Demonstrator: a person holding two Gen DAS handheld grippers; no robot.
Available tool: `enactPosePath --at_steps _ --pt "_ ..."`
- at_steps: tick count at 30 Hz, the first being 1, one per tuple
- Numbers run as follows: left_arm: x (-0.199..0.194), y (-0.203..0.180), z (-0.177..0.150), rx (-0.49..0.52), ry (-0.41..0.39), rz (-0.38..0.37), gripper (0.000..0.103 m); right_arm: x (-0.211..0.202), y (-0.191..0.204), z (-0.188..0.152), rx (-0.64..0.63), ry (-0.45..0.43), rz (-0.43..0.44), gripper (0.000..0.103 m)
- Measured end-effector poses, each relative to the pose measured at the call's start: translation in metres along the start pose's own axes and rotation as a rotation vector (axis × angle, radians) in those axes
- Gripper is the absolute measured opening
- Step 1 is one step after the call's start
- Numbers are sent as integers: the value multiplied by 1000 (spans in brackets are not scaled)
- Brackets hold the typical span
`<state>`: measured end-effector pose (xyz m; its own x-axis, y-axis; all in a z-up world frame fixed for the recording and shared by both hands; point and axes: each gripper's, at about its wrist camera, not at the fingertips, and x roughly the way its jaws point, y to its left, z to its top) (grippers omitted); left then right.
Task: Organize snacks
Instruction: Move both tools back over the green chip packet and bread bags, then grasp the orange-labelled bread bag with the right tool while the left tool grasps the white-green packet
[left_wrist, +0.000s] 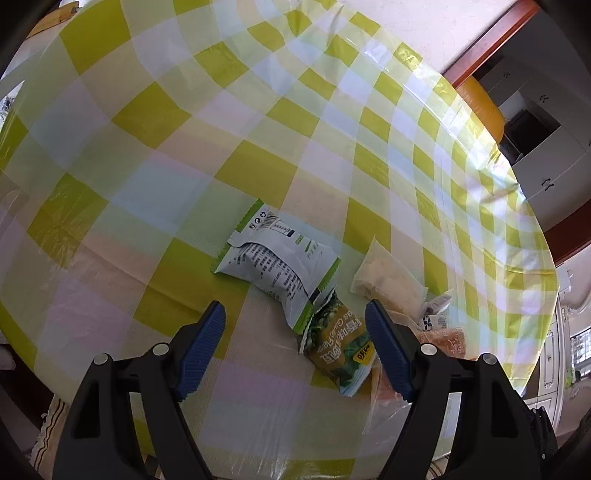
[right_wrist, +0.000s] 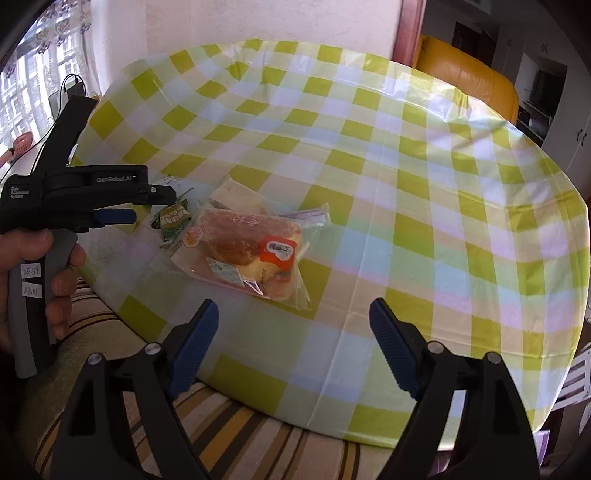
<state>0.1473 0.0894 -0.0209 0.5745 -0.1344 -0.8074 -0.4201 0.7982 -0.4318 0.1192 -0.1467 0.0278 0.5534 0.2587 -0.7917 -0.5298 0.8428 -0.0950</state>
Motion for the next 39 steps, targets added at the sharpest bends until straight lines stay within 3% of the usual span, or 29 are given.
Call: enactPosePath --at_steps 10,15,23,29,33,36,39 --pt "16 -5 25 34 -31 21 75 28 29 37 -275 -28 16 91" --pt "21 -11 29 106 -56 96 64 47 36 53 -376 -19 43 91" --pt "23 -13 27 182 -92 176 44 69 40 70 -443 63 220 94" --pt "21 -9 27 176 -101 167 41 73 45 60 -414 134 329 93" --pt "21 -9 27 174 -101 165 41 67 51 46 -419 137 318 83" --pt "20 -8 26 168 -104 157 41 67 47 41 -359 177 343 59" --pt "19 -8 25 166 -108 157 40 67 44 36 -288 206 372 56"
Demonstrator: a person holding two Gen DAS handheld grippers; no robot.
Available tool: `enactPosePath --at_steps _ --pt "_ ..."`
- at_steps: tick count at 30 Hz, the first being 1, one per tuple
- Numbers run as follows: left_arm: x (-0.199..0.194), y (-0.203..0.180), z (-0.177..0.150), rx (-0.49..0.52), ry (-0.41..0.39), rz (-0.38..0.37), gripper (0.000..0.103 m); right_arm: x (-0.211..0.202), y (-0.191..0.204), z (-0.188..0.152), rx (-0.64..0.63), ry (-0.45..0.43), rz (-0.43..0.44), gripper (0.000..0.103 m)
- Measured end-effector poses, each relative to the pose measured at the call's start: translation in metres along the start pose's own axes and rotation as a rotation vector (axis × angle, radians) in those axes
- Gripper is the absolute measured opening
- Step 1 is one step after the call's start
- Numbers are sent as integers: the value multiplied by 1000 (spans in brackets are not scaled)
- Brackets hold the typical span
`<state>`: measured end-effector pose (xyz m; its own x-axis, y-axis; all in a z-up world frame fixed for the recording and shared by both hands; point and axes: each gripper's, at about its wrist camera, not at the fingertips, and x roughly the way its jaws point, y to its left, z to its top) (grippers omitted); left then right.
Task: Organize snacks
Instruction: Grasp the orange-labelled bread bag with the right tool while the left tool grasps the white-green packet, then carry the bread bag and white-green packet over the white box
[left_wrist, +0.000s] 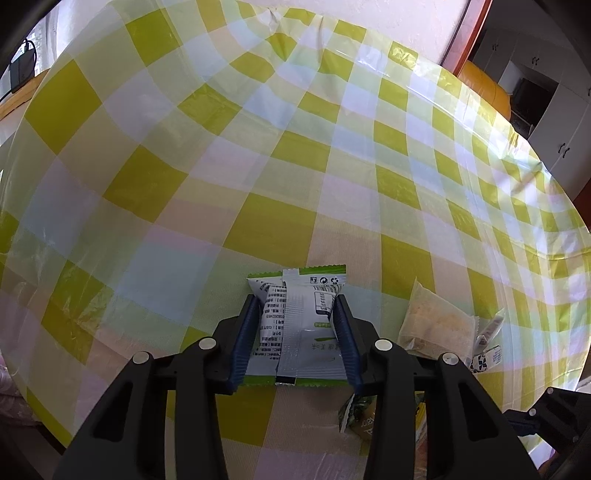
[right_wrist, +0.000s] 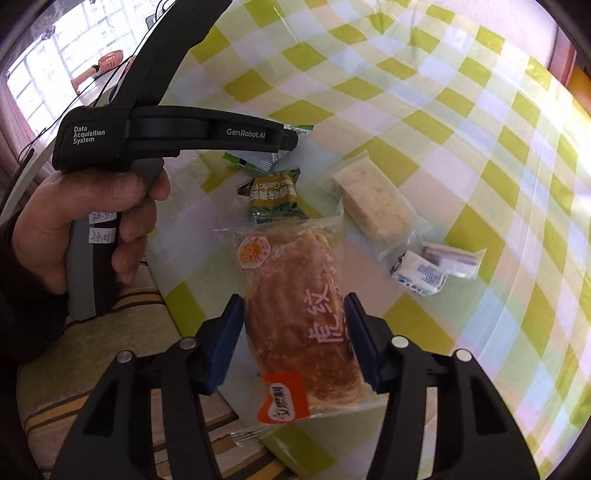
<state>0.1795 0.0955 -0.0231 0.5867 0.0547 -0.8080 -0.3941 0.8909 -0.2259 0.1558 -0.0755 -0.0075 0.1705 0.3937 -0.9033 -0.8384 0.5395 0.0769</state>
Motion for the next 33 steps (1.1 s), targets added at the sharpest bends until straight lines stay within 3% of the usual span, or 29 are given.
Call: enactPosePath --at_steps 6,14,24,33 --pt "-3 2 -2 -10 -11 14 38 11 -4 0 104 -14 -34 61" --pt "-10 10 -4 -51 -38 22 35 8 -2 -8 161 -35 -63 49" --pt "-32 12 -8 -74 -109 35 34 -20 -12 -35 275 -97 -146 48" --pt "-60 -10 -19 -35 -146 7 34 -52 -30 -74 407 -140 -208 48"
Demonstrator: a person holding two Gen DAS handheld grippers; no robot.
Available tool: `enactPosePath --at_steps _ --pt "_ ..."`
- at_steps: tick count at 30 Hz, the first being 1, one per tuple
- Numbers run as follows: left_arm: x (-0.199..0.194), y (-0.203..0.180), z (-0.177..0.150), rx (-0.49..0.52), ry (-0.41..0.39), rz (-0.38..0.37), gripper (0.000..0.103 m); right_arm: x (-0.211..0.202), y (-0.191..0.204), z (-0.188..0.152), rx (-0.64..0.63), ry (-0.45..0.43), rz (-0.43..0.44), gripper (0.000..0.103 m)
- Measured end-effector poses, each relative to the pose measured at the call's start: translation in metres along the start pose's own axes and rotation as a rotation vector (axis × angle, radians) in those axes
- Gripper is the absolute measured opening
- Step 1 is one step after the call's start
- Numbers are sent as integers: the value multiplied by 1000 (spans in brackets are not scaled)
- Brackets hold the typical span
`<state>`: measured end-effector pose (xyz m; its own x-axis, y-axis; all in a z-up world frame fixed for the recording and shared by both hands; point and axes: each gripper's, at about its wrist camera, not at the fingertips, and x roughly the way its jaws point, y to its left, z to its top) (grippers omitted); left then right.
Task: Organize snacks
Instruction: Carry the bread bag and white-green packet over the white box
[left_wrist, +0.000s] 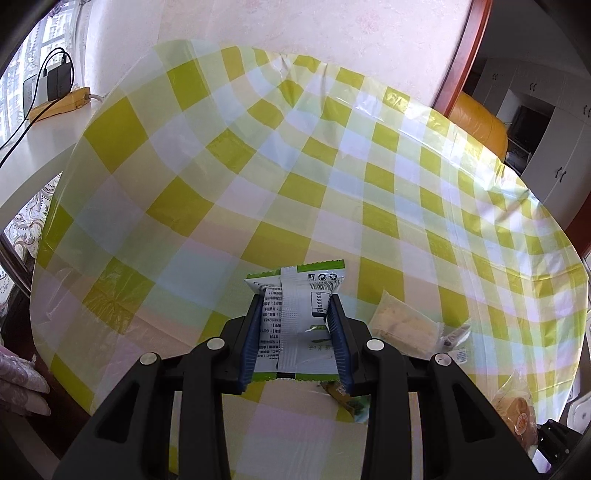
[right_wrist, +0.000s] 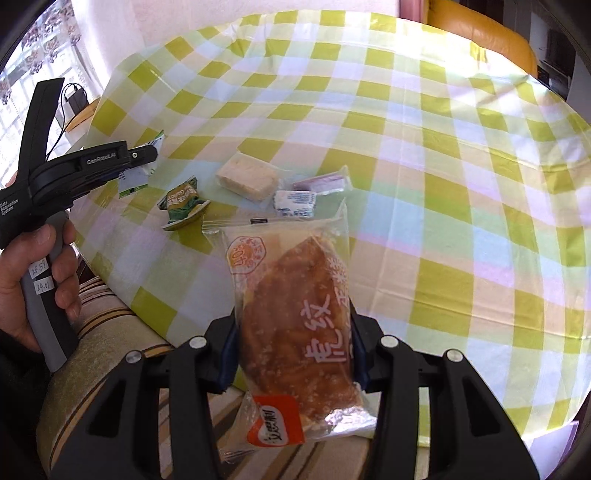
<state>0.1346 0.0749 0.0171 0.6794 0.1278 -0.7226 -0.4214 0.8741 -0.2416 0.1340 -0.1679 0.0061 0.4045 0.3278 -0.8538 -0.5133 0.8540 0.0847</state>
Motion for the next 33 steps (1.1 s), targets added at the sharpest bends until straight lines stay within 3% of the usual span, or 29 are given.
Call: enactPosePath --at_steps 20,33 --pt "-38 -117 -53 222 66 -199 34 -57 -87 -66 224 -51 -124 48" --pt "-65 -216 -106 441 139 -361 34 -96 -163 -140 408 -50 -239 48"
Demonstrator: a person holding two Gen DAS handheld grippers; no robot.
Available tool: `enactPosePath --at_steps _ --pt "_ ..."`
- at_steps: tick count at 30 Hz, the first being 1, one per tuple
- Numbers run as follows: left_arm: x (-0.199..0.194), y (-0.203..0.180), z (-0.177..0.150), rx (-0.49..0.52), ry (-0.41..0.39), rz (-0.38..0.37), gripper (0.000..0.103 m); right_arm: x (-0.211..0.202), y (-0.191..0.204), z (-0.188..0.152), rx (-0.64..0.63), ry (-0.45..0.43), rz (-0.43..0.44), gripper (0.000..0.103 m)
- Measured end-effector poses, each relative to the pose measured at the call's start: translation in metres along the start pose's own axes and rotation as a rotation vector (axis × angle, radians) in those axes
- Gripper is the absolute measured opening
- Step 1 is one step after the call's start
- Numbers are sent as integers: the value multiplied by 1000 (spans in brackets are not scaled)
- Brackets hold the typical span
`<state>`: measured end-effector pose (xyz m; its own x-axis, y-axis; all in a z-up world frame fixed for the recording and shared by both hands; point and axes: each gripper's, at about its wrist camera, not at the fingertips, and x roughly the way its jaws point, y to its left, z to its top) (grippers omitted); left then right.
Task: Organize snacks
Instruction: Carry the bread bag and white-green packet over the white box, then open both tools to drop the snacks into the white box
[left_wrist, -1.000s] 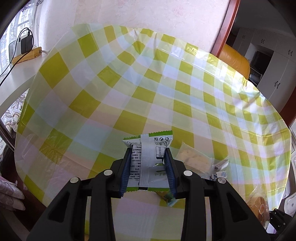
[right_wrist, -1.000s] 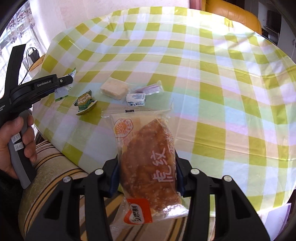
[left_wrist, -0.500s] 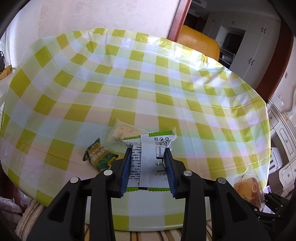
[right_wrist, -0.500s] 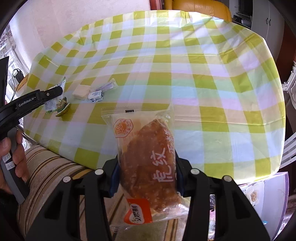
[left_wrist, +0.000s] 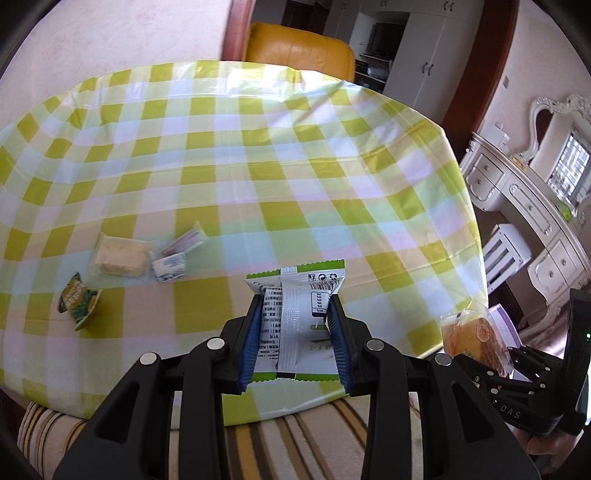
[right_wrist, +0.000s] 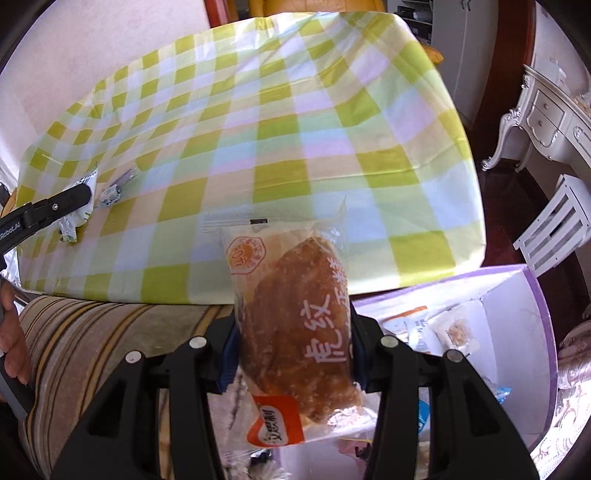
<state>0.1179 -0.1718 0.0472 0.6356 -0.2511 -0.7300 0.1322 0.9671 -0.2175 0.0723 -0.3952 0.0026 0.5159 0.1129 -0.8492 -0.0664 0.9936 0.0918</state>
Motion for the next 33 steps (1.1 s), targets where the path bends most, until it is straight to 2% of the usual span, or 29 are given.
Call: enactPosePath --at_steps 7,16,20,30,32,33 --pt "11 -68 -11 120 78 -130 34 -13 -59 -23 98 2 -78 48" --pt "21 -143 -43 269 236 -305 34 -23 -118 -57 216 16 -151 48" --pt "22 -168 -61 321 318 -380 34 -25 -135 -70 247 31 -179 48" --pt "10 -211 -100 474 431 -486 35 -24 -160 -96 305 79 -229 49" --pt "11 -217 -108 499 473 -519 35 -26 -163 -98 312 80 -234 50" --pt "12 -219 -110 505 490 -530 35 -27 -164 -98 316 77 -238 55"
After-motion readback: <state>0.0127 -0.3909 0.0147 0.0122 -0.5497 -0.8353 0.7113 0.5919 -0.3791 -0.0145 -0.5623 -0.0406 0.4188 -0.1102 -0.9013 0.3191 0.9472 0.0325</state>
